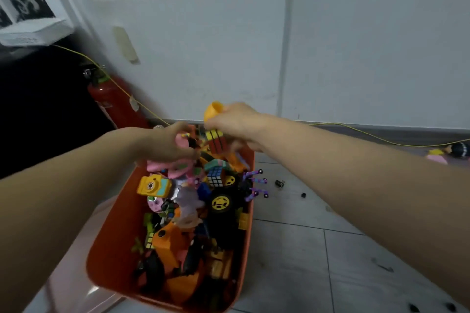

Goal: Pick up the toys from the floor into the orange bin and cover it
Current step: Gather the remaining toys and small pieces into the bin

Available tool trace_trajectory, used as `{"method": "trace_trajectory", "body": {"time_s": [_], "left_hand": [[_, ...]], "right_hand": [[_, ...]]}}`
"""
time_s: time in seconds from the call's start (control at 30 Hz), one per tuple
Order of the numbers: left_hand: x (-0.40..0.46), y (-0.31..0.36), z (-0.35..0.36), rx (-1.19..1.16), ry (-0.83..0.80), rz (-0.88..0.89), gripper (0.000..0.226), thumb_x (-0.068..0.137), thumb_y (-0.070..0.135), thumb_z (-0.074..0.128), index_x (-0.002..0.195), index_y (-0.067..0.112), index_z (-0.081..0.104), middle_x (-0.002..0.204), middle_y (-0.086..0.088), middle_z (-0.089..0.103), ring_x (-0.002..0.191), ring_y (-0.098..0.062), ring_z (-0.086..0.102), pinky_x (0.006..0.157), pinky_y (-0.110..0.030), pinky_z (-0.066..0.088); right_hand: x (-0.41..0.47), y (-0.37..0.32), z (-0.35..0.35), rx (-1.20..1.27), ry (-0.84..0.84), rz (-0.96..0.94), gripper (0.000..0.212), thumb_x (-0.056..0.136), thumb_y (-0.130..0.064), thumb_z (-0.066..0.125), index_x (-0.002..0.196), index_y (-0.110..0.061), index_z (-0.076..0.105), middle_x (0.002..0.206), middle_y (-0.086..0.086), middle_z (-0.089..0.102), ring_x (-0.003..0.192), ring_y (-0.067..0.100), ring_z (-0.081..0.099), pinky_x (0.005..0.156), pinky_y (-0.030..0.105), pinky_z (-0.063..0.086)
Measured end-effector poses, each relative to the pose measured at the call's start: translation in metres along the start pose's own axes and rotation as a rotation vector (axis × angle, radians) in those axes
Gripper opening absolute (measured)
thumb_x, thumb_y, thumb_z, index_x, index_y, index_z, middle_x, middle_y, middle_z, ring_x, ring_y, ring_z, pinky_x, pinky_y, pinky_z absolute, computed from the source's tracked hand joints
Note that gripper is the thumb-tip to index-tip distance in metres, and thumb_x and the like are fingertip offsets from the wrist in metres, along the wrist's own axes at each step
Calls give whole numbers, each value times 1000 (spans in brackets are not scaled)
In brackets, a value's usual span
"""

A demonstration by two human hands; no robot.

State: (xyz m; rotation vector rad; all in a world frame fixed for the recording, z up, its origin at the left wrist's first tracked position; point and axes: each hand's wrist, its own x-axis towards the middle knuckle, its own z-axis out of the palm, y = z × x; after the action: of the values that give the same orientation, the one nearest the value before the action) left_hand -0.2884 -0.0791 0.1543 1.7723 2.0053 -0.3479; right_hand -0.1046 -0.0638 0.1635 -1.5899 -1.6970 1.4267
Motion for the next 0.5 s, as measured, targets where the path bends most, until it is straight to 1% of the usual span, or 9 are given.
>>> {"method": "trace_trajectory", "body": {"time_s": [0.03,0.07,0.13,0.2,0.27,0.3,0.37,0.43,0.5], "left_hand": [[0,4,0,20,-49,-11,88,76,72,60,148,41,19,143,-17,42,118,-33,52,96,-40,42],[-1,9,0,29,-101,-15,90,79,70,59,150,36,17,147,-16,39,122,-32,50,98,-39,41],[1,19,-4,50,-107,-17,81,89,60,55,152,24,18,149,-17,39,122,-31,48,99,-38,39],[7,29,-10,39,28,16,64,97,46,46,150,16,24,145,-21,43,123,-33,48,98,-37,38],[15,47,-14,-25,173,73,53,99,36,40,147,15,28,139,-24,47,116,-34,50,93,-36,38],[18,58,-15,-61,222,109,51,99,32,38,147,16,29,139,-24,46,117,-35,49,92,-36,38],[23,86,-15,-116,273,190,51,99,28,36,148,16,28,141,-24,44,121,-37,48,92,-36,36],[24,126,-9,-146,280,291,51,99,28,37,148,16,29,143,-22,41,123,-36,47,92,-34,35],[23,163,2,-130,278,382,50,99,30,37,147,17,30,144,-20,40,125,-35,47,98,-36,37]], "right_hand": [[-2,7,-1,-59,-87,91,46,84,-25,71,123,-7,58,113,15,60,86,32,69,65,40,62],[-2,15,-2,-125,-147,145,44,87,-23,70,125,-5,57,116,14,57,86,31,67,65,41,63],[-3,28,-8,-164,-150,125,45,91,-21,66,133,-8,55,125,12,54,91,27,61,76,45,62],[-3,34,-19,-119,-61,67,50,95,-21,57,144,-17,46,139,7,48,98,24,57,81,44,61],[-2,37,-35,-154,42,31,50,98,-23,50,147,-20,43,143,2,46,100,25,61,78,40,61],[-1,39,-44,-182,86,22,47,98,-25,48,145,-20,46,140,1,48,101,26,63,76,38,61],[0,48,-64,-223,160,12,39,97,-26,47,134,-18,56,131,4,56,102,30,65,81,42,61],[-3,66,-93,-272,212,61,35,97,-28,46,126,-16,61,120,7,61,99,34,67,84,45,60],[-9,87,-119,-332,234,116,34,98,-28,44,122,-13,62,109,9,61,100,37,67,85,47,59]]}}
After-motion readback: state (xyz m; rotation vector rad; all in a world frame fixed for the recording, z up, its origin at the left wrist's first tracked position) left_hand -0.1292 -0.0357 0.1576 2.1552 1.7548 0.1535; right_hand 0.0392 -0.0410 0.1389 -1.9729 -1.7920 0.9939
